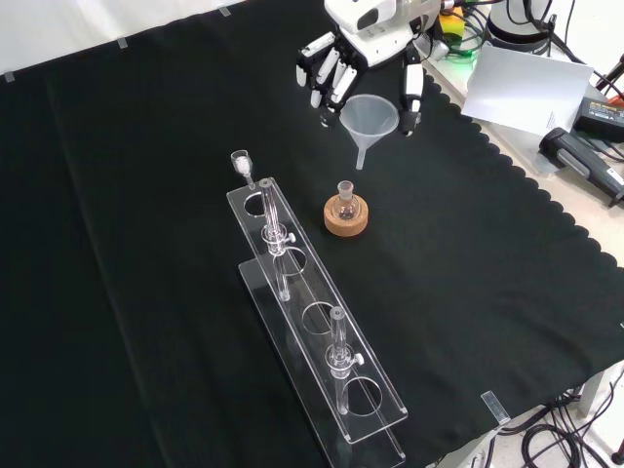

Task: Place the funnel on the round-bottom flask.

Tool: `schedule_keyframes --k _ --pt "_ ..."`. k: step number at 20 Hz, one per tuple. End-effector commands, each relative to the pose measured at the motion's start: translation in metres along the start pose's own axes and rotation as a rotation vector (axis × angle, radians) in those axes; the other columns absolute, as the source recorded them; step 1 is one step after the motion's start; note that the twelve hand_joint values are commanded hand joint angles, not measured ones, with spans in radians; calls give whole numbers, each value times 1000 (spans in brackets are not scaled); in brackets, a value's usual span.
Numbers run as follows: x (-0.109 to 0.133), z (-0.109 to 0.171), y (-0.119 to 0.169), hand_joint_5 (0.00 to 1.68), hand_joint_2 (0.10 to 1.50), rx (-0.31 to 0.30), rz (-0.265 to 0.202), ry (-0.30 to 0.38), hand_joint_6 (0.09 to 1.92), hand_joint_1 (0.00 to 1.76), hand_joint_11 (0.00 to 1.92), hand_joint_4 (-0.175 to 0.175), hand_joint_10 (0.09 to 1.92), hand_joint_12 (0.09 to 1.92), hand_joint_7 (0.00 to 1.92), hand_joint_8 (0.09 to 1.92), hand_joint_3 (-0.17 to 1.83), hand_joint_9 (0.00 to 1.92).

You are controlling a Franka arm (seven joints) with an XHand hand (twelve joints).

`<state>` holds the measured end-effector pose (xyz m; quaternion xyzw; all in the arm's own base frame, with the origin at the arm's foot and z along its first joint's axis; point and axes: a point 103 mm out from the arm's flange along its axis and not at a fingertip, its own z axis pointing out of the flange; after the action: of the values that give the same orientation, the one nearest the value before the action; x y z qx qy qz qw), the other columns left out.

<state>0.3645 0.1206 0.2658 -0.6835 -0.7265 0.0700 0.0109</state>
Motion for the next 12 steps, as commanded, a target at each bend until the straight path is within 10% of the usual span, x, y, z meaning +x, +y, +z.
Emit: schedule_keyframes --k 1,12 --pt "-3 12 9 1040 526 10 17 -38 273 839 0 175 326 1234 1233 88 655 762" --pt "-10 22 29 1043 534 -15 54 -58 281 853 0 175 325 1236 1231 87 674 766"
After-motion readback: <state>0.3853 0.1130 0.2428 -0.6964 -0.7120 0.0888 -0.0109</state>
